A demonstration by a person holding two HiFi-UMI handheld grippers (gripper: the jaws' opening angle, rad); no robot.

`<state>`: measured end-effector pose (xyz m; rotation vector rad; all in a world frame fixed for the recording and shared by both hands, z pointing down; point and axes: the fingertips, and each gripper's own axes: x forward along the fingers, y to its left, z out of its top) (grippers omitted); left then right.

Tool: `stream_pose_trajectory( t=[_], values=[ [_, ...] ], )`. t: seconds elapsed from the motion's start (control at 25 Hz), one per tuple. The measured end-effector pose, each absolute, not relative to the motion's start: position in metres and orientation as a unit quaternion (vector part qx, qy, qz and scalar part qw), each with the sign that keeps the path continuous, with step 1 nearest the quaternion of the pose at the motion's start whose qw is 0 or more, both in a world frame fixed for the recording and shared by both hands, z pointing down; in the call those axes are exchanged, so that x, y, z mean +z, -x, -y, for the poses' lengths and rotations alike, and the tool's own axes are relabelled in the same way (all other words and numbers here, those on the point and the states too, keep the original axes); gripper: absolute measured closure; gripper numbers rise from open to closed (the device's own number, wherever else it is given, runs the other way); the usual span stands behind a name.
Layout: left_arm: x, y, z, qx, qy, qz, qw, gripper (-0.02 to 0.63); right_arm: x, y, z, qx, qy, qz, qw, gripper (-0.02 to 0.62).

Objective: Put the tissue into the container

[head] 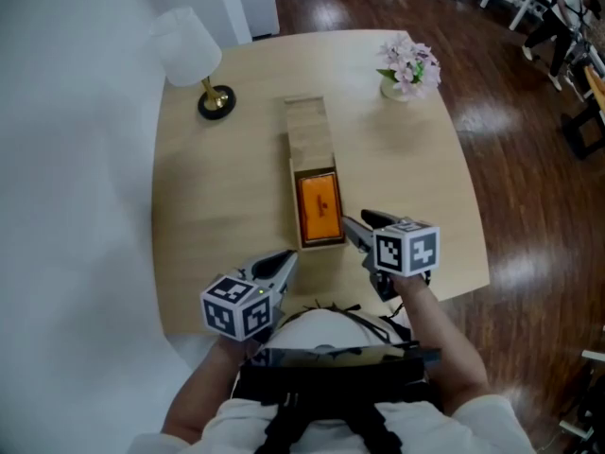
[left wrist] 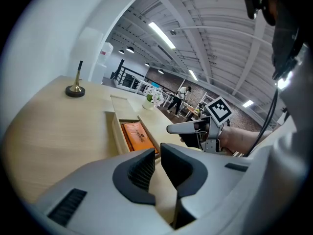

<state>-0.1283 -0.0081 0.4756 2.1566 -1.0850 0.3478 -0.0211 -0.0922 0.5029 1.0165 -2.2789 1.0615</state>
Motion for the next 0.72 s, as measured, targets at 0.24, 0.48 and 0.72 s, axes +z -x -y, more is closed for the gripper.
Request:
stream_pose_trajectory(
  t=[0.24, 0.48, 0.72],
  values=[
    [0.470, 0.113, 0.009, 0.129, -0.836, 0.410, 0.341, 0.592, 0.492, 0.005, 0.087, 0.389, -0.369, 0.822, 0.193, 0.497],
    [0.469, 0.103, 0.009, 0.126, -0.837, 0.405, 0.347, 0.603, 0.487, -0.013, 0.084, 0.391, -0.373, 0.821, 0.183, 0.556],
    [0.465, 0.093, 0.003, 0.122, -0.842, 0.394, 0.349, 0.614, 0.483, -0.025, 0.077, 0.396, -0.367, 0.824, 0.170, 0.598]
  ],
)
